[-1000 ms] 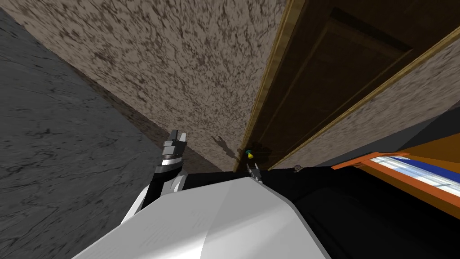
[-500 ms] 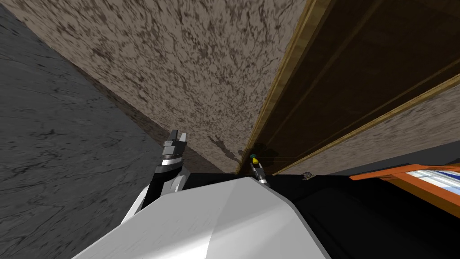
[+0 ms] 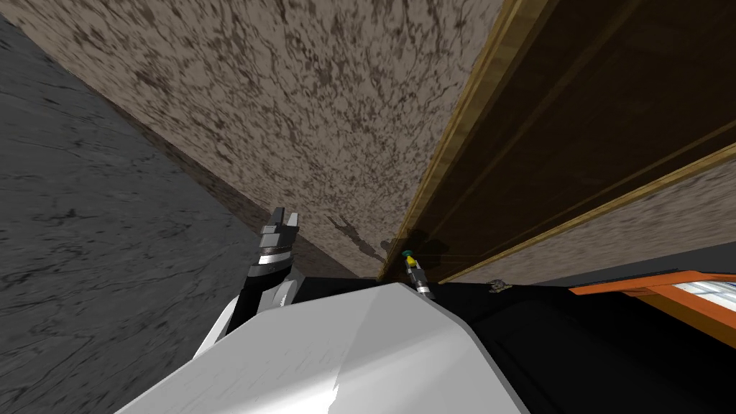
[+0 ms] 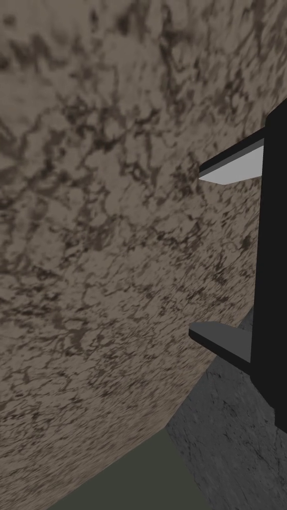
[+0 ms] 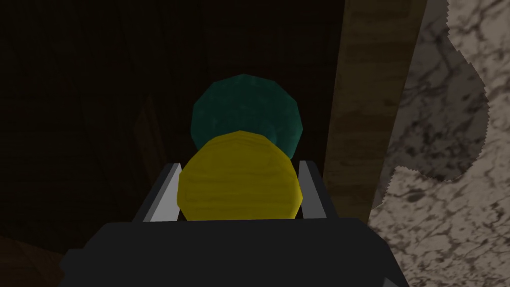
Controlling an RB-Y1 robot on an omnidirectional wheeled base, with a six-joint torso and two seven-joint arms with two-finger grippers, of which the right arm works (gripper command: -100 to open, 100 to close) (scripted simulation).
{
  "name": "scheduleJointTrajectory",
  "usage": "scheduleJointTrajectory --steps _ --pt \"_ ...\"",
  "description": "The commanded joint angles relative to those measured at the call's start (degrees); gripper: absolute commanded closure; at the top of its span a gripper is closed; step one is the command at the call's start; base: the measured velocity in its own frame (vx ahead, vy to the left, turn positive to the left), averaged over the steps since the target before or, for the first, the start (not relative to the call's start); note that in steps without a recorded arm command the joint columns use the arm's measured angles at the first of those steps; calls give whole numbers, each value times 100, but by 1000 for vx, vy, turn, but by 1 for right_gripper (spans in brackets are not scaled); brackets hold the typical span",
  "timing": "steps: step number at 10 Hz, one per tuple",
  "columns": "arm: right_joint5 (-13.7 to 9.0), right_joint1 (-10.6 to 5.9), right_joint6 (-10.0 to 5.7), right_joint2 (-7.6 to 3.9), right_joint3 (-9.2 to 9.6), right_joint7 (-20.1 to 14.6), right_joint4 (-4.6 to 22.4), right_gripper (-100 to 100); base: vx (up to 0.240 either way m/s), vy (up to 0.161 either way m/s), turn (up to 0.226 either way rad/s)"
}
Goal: Pull the door open
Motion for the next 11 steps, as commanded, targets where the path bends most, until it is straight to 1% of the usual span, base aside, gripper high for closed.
scheduleJointTrajectory --steps 1,4,5,11 --pt "10 5 0 16 22 -1 3 100 -10 -3 14" --pt "10 5 0 16 22 -1 3 100 -2 0 1" --pt "-47 -33 10 -17 60 -171 16 100 -20 -9 0" --pt "-205 -130 20 -64 226 -698 63 100 -35 -3 2"
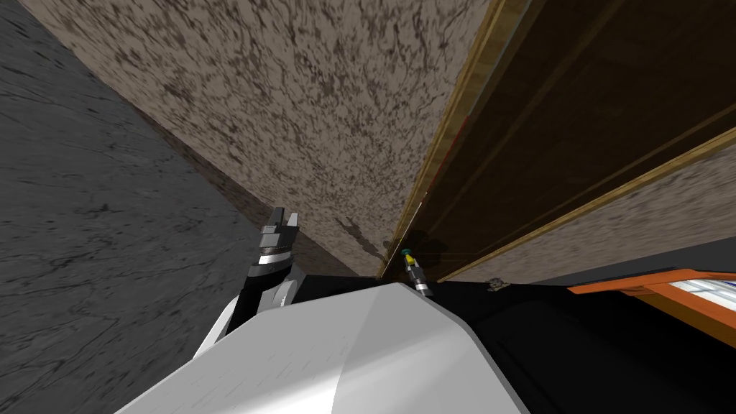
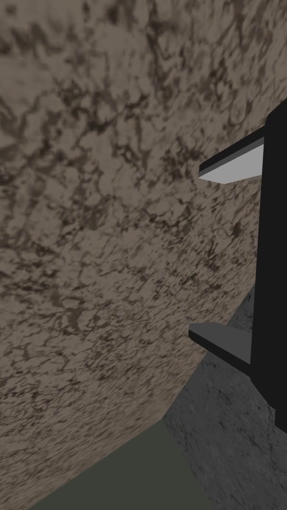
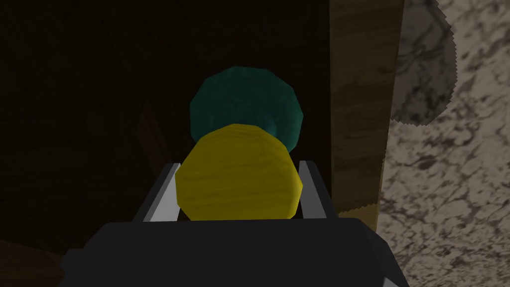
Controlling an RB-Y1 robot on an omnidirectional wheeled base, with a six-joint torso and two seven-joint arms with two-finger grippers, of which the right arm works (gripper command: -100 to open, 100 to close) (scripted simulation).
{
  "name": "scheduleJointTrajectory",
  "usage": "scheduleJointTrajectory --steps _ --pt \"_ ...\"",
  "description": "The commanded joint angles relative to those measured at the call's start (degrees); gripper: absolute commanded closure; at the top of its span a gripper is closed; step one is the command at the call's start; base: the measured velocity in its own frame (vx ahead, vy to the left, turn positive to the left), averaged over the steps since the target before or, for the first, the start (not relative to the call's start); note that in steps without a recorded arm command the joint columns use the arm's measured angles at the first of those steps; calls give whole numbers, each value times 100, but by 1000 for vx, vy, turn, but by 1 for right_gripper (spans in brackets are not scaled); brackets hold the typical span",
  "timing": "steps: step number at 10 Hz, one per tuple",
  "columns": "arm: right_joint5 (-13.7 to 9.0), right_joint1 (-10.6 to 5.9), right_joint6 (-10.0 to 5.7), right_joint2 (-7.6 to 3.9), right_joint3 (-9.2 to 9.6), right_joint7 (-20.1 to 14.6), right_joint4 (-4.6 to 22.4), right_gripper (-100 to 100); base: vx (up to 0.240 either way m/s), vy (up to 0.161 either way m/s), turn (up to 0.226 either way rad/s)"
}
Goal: Pull the door open
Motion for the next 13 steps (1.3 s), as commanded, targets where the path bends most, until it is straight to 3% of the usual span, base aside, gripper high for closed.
scheduleJointTrajectory --steps 1,13 --pt "-33 -19 -10 11 75 -163 34 100 -29 -8 2" --pt "-499 -304 19 -129 565 -1780 173 100 -37 -6 1"
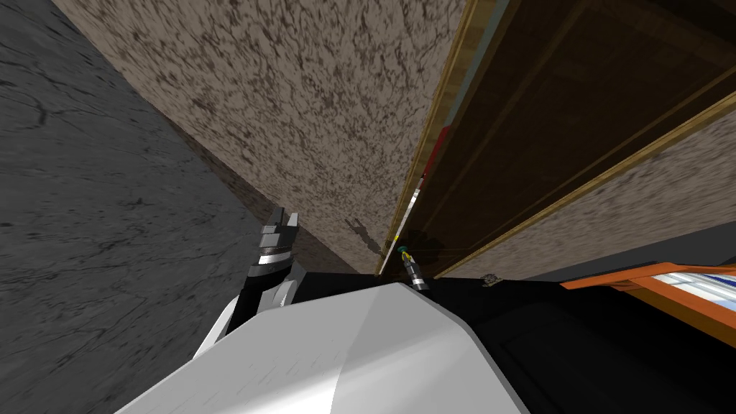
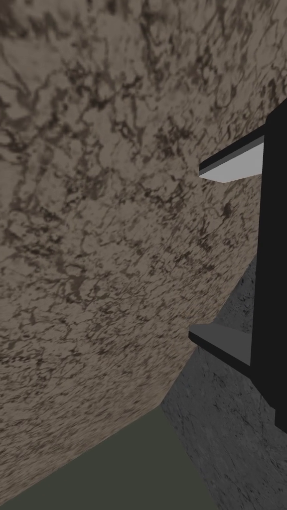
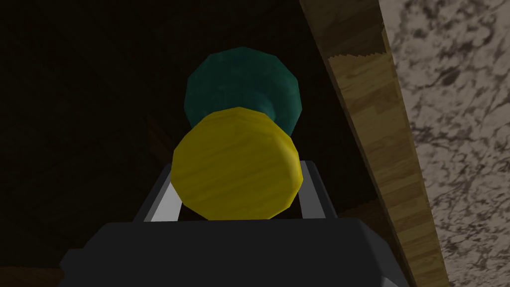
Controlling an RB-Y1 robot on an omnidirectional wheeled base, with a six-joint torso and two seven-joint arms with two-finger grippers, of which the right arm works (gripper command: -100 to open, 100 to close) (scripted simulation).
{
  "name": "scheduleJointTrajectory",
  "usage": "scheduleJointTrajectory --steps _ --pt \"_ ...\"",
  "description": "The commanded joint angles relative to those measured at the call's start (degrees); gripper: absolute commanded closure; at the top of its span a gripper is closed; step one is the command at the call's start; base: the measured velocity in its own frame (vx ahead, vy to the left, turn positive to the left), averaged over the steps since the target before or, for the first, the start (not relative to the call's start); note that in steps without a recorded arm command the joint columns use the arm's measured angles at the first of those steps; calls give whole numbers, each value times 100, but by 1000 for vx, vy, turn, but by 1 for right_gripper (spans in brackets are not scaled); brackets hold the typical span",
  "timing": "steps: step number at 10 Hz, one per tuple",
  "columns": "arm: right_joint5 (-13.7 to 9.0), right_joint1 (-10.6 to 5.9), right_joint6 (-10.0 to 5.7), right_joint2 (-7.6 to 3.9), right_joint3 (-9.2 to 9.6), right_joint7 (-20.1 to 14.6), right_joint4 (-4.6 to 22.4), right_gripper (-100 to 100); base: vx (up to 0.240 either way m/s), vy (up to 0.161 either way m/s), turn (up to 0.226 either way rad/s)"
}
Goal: Pull the door open
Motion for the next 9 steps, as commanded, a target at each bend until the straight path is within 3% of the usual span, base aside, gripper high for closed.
scheduleJointTrajectory --steps 1,9 --pt "-39 -19 16 51 160 -283 29 100 -41 -5 1" --pt "-261 -154 30 -15 393 -1099 96 100 -25 -7 1"
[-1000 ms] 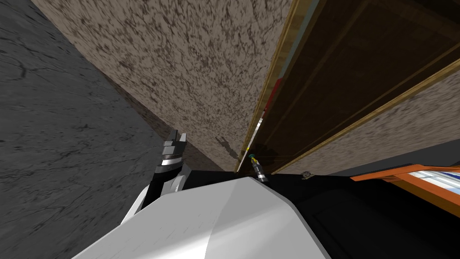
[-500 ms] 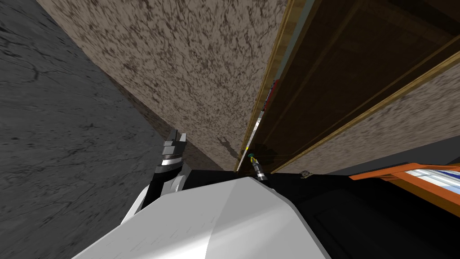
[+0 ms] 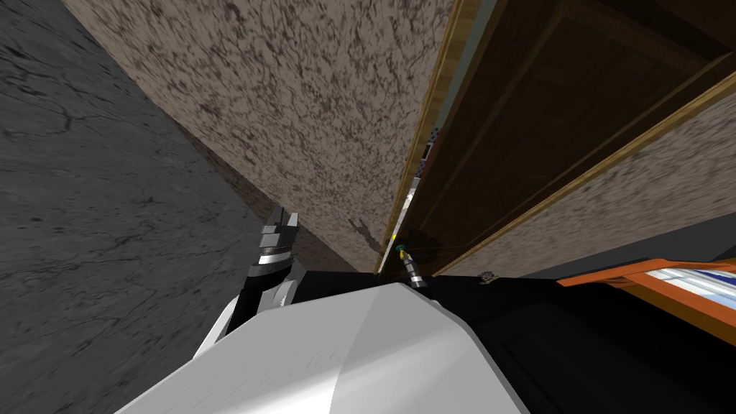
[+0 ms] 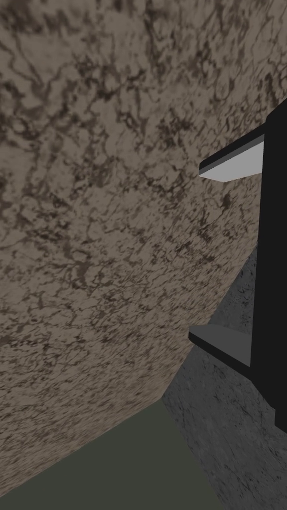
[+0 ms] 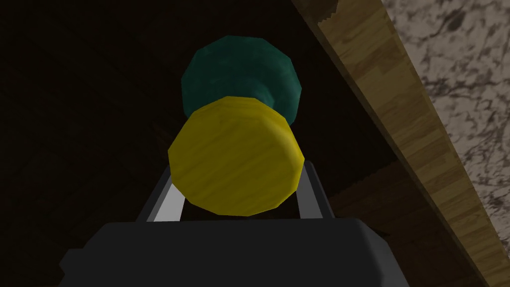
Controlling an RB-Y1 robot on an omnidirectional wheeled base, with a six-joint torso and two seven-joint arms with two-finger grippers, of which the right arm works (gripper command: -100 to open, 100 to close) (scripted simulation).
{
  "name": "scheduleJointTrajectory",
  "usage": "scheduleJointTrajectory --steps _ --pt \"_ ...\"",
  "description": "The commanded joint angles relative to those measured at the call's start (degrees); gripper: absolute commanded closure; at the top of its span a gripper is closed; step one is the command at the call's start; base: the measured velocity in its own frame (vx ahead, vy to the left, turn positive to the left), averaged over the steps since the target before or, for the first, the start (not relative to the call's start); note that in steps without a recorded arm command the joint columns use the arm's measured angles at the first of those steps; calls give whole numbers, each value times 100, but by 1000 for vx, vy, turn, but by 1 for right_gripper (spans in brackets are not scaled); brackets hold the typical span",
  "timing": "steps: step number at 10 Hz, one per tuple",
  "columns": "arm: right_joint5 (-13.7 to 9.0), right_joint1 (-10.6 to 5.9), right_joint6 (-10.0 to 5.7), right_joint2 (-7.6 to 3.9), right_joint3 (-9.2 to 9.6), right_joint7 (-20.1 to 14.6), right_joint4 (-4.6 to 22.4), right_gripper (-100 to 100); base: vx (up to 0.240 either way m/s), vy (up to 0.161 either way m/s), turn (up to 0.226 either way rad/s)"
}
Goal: Pull the door open
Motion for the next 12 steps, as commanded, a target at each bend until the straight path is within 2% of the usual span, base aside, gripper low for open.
scheduleJointTrajectory --steps 1,2,3,4,5,6,7,9,10,12 --pt "-36 -73 -18 61 204 -286 126 100 -31 -4 -7" --pt "-36 -73 -18 61 204 -350 126 100 -24 0 -10" --pt "-91 -107 -15 45 262 -554 143 100 -29 -2 -11" --pt "-91 -107 -15 45 262 -554 143 100 -26 -1 20" --pt "-153 -144 -11 26 327 -782 161 100 -23 -13 -5" --pt "-153 -144 -11 26 327 -782 161 100 -22 -8 -7" --pt "-214 -182 -7 8 391 -1011 180 100 -21 -7 23" --pt "-214 -182 -7 8 391 -1011 180 100 -11 -13 -12" --pt "-276 -219 -2 -10 455 -1239 198 100 -24 -4 18" --pt "-276 -219 -2 -10 455 -1239 198 100 -9 -4 -4"
